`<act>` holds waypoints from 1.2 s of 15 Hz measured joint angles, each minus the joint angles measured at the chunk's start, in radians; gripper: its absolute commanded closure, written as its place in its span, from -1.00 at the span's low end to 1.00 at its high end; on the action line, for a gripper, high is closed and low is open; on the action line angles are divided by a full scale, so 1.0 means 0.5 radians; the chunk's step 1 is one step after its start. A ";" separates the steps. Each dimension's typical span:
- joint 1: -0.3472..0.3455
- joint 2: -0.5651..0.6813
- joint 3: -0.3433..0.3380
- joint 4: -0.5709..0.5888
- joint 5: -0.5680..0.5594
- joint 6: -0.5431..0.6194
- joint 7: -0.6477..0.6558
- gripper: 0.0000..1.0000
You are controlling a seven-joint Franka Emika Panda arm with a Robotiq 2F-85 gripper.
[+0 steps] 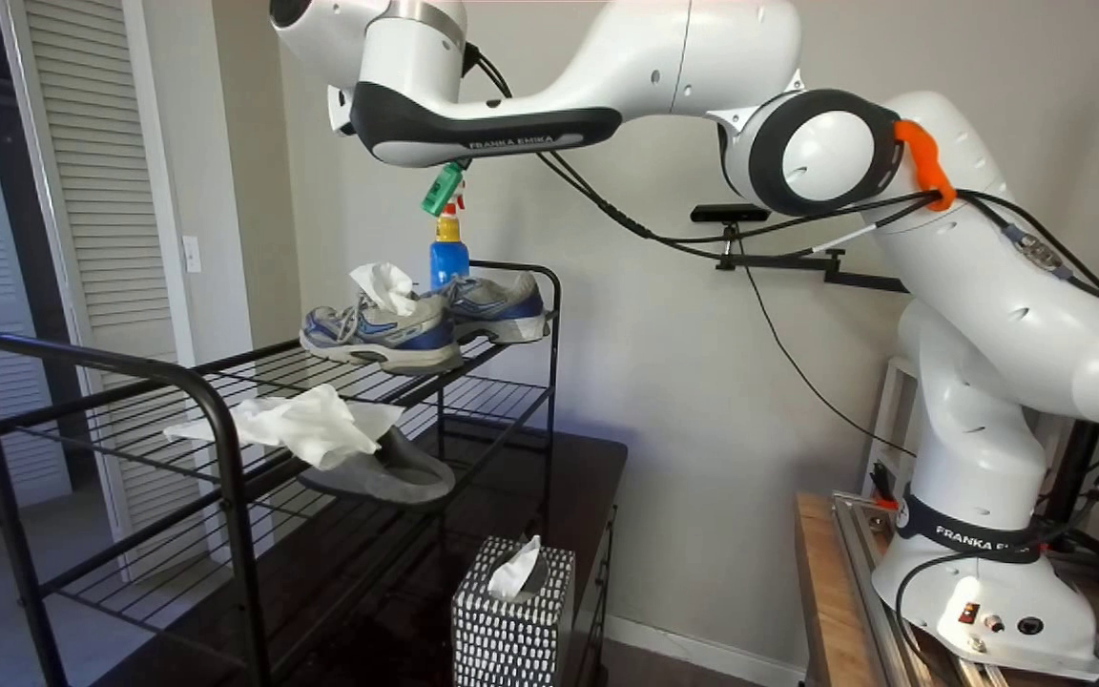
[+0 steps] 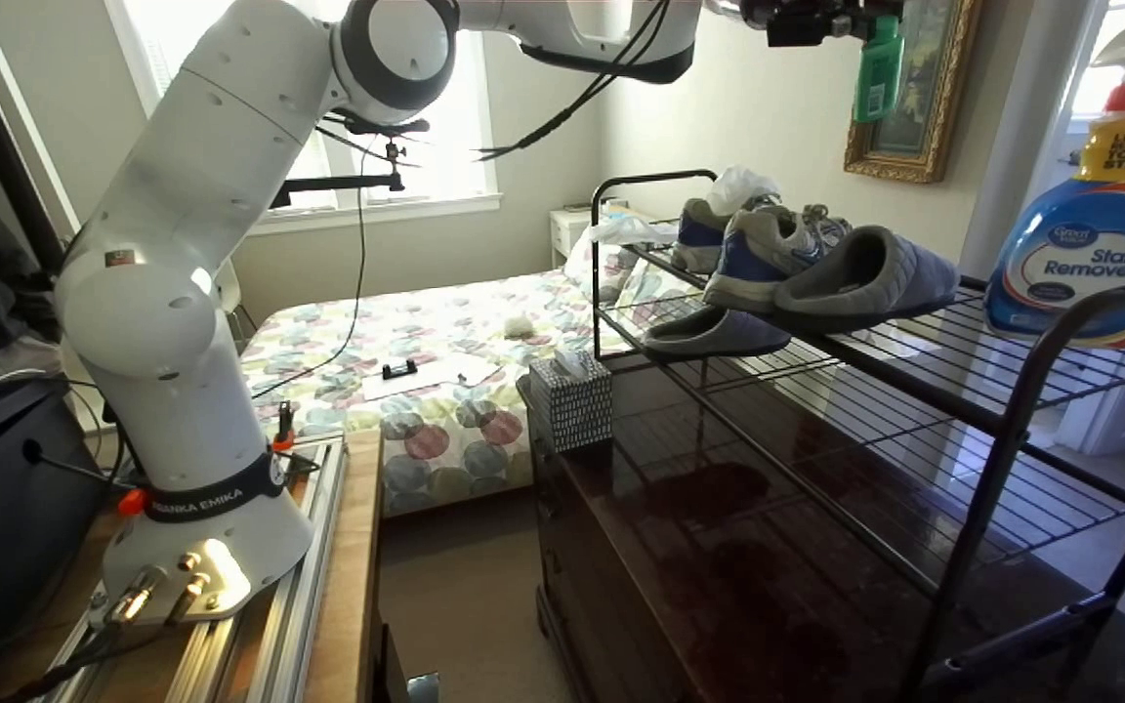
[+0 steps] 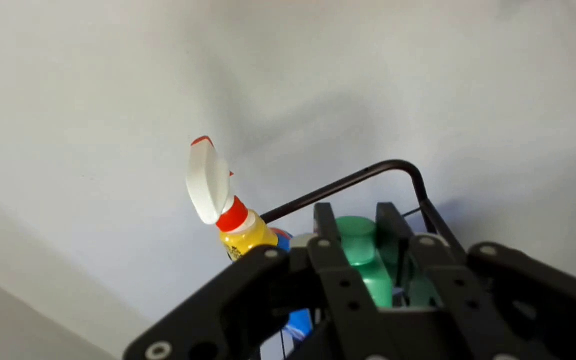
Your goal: Remove a napkin from the napkin box, put it in the left shoe on the top rack and put the green bottle in the right shoe on the top rack
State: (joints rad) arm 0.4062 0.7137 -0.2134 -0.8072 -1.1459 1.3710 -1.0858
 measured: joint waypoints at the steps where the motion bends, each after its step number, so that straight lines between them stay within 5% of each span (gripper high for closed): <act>1: 0.000 -0.010 -0.018 -0.013 -0.026 0.000 -0.074 0.87; 10: 0.101 -0.272 -0.043 -0.241 -0.109 -0.198 -0.797 0.87; 18: 0.164 -0.361 -0.038 -0.461 -0.092 -0.409 -0.803 0.87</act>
State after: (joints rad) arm 0.4883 0.5330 -0.2324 -1.0379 -1.1918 1.1665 -1.4873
